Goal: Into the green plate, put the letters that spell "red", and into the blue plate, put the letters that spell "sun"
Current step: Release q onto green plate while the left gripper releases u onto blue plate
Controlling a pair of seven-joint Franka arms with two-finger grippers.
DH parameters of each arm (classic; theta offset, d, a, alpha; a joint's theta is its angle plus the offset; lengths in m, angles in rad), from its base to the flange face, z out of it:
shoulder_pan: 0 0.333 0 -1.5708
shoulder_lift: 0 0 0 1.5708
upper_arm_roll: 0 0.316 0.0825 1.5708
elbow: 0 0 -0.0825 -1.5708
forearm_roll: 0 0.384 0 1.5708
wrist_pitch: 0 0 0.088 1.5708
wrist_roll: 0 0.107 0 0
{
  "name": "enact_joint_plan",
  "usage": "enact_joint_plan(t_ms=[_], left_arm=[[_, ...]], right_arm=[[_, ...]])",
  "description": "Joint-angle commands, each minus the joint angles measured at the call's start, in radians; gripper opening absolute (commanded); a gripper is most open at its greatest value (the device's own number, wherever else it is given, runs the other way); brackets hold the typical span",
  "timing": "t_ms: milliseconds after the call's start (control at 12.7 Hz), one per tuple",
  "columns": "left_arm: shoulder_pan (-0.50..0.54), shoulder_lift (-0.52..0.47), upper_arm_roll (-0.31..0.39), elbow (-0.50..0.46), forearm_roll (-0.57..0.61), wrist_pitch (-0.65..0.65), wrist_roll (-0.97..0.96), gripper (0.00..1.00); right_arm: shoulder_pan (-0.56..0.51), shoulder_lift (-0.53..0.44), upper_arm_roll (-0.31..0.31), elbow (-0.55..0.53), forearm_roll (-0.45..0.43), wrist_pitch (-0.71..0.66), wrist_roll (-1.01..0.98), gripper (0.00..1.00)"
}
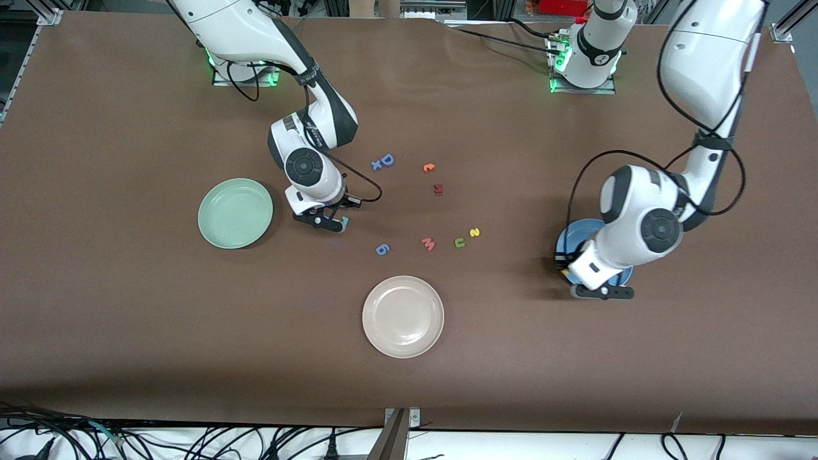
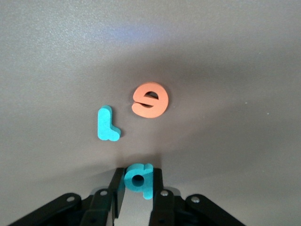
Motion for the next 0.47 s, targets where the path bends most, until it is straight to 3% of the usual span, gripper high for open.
enact_joint_plan(t_ms=[0, 315, 394], left_arm=[[0.055, -0.023, -0.01, -0.056, 0.013, -0.01, 0.127, 0.13], [0.073, -0.013, -0.009, -0.069, 0.045, -0.002, 0.131, 0.2], [0.076, -0.012, -0.01, -0.067, 0.055, -0.004, 0.131, 0.41]], right_arm=[[0.002, -0.035, -0.004, -0.032, 0.012, -0.001, -0.019, 0.12], [-0.004, -0.184, -0.108, -0.022, 0.012, -0.223, -0.129, 0.13], [-0.004, -0.211, -0.145, -0.022, 0.012, -0.262, -0.168, 0.13]])
